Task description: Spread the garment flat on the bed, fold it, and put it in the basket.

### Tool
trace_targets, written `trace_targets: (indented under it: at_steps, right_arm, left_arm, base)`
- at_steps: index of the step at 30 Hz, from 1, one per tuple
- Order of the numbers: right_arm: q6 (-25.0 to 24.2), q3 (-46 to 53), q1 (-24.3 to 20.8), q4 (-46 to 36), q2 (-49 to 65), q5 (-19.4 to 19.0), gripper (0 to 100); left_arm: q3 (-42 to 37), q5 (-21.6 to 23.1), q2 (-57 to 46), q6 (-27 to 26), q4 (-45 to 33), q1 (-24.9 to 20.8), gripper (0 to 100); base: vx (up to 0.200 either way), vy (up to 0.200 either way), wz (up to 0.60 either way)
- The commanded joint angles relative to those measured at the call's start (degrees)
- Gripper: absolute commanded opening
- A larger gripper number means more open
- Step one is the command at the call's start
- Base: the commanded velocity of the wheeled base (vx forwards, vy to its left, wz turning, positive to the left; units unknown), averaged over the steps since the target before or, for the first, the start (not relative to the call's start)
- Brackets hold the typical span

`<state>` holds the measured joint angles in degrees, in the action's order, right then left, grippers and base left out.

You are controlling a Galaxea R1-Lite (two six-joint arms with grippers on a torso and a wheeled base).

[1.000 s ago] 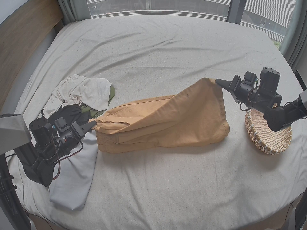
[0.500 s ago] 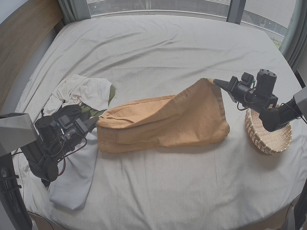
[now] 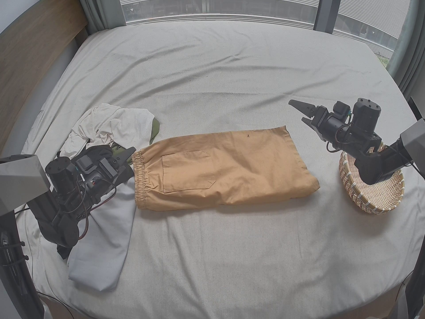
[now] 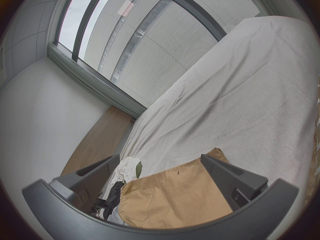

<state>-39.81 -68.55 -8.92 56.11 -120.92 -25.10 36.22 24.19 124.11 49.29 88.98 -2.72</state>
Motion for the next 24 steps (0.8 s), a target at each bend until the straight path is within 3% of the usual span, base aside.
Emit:
trace_targets:
  at_steps: [1,13,21,24]
  right_arm:
    - [0.00,0.17,-0.13,-0.30,0.86,-0.04,100]
    - [0.09,9.40,-2.77,-0.13,5.87,0.93,100]
    - [0.26,23.99,-5.40,0.49,13.69,4.62,100]
    - [0.09,27.77,-5.31,0.58,14.75,4.62,100]
  left_arm:
    - [-0.18,-0.02,-0.71,0.02,0.05,-0.18,100]
    - [-4.75,1.21,-5.72,0.20,0.05,-0.89,100]
    - [-11.70,9.12,-11.44,-0.33,0.05,-2.03,100]
    - [-12.66,9.74,-12.23,-0.68,0.05,-2.55,100]
  base:
    - [0.000,0.000,0.00]
    - [0.000,0.000,0.00]
    - [0.000,0.000,0.00]
    - [0.000,0.000,0.00]
